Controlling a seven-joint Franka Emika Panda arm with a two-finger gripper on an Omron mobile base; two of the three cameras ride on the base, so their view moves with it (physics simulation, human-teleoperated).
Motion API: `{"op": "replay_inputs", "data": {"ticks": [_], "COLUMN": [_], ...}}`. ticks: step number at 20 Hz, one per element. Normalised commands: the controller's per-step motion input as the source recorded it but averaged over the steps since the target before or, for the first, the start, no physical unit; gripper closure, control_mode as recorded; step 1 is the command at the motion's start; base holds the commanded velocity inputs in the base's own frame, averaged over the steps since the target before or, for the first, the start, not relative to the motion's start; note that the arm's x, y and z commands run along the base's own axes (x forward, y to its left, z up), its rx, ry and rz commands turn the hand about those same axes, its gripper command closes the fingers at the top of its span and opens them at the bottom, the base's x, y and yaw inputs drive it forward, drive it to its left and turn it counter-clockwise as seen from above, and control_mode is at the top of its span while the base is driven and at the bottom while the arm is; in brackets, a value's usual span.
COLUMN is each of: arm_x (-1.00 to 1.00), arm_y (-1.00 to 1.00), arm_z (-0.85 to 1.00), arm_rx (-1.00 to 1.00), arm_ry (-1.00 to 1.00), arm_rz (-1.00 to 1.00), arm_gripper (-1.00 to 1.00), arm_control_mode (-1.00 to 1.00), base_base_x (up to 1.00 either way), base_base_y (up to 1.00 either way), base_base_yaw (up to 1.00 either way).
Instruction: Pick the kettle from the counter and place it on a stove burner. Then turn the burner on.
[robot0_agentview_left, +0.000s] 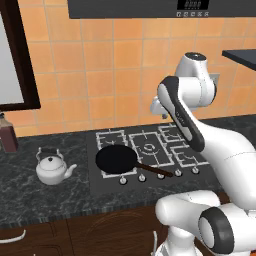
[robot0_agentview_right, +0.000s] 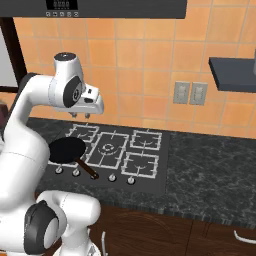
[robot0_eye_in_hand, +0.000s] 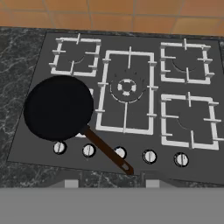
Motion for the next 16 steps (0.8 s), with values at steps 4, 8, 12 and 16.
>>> {"op": "replay_inputs", "data": {"ticks": [4,8,12,16], "arm_x": [0.00,0.01,0.00,0.00], "arm_y": [0.00,0.53,0.90,0.76], "arm_z": [-0.06,-0.23,-0.30,-0.21], "arm_rx": [0.00,0.00,0.00,0.00], "arm_ry": [-0.01,0.00,-0.02,0.00], "arm_rz": [0.00,0.00,0.00,0.00], "arm_gripper": [-1.00,-1.00,-1.00,-1.00], "arm_control_mode": [-1.00,-1.00,-1.00,-1.00], "base_base_x": [0.00,0.00,0.00,0.00], "base_base_y": [0.00,0.00,0.00,0.00], "base_base_yaw": [0.00,0.00,0.00,0.00]}}
